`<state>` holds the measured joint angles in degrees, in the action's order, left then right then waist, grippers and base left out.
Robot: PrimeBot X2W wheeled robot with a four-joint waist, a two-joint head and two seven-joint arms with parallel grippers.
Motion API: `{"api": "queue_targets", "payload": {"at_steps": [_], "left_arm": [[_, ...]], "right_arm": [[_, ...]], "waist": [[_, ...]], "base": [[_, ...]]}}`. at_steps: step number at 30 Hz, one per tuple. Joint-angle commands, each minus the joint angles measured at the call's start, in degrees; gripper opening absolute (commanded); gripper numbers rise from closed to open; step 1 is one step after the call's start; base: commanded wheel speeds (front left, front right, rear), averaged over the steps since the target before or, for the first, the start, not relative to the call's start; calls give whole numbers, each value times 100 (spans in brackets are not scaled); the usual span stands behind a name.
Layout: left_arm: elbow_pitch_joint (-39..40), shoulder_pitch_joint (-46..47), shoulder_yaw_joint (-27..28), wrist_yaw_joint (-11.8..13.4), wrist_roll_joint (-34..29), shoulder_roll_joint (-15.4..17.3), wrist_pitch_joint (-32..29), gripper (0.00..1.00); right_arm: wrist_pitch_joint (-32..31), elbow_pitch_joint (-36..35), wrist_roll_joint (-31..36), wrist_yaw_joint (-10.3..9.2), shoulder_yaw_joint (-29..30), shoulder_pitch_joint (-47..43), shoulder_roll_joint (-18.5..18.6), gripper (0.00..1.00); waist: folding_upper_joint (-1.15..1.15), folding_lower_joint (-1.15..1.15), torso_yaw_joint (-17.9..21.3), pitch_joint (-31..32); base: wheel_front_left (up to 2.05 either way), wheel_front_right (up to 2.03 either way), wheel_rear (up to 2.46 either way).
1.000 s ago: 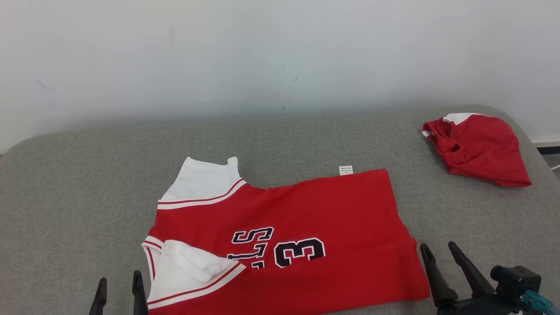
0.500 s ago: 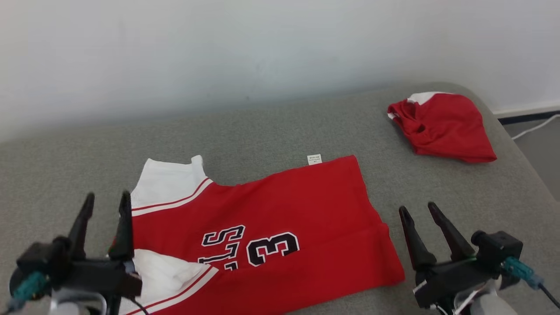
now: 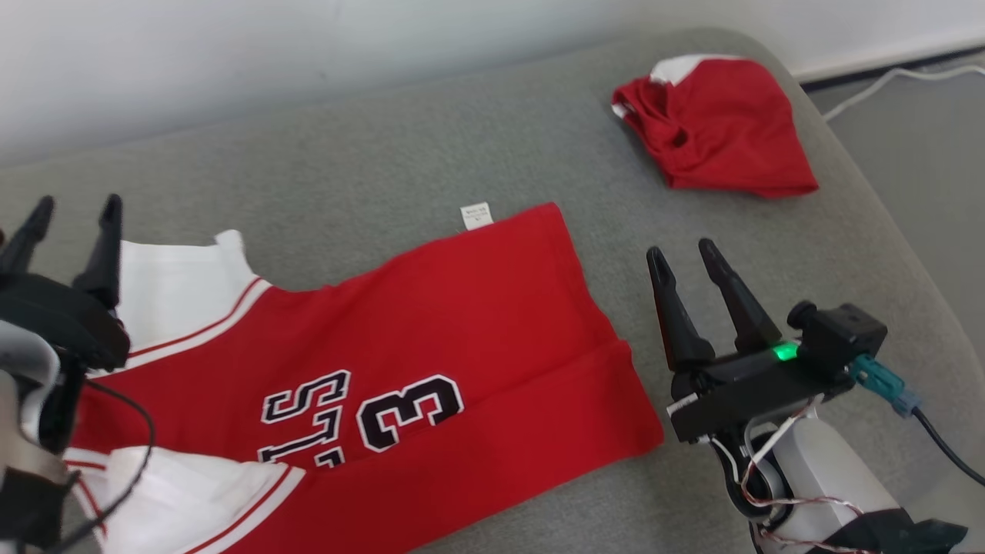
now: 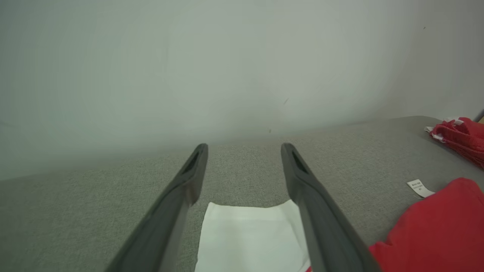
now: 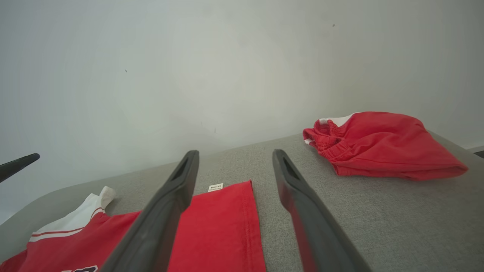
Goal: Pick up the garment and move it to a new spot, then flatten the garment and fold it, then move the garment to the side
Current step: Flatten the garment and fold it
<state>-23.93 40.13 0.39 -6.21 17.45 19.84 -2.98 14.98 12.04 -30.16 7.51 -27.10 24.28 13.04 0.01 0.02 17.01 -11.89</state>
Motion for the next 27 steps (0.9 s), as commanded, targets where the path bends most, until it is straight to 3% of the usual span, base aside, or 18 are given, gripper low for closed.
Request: {"api": "queue_targets", "payload": {"at_steps": [1,7,18,27], "left_arm": [[-184,193,-29,-17,-28,84,-58,100],[-1008,674,-208,-44,-169,351,-240,100],[-1966,1065,-347,88,-384,643,-1,100],[-2353,1181,-470,34,-303,558,7,100]], "right_arm": [[23,-33,-7,-5,-6,130,-59,100],[23,-97,-64,-5,-13,328,-152,100],[24,-86,-133,-5,15,302,-114,100],[24,-53,-144,-5,-6,266,-134,100]], "waist": [[-1,-2,489,-520],[-1,-2,649,-763],[-1,-2,678,-842],[-1,-2,601,-797]], "base": [[0,0,0],[0,0,0],[0,0,0],[0,0,0]]}}
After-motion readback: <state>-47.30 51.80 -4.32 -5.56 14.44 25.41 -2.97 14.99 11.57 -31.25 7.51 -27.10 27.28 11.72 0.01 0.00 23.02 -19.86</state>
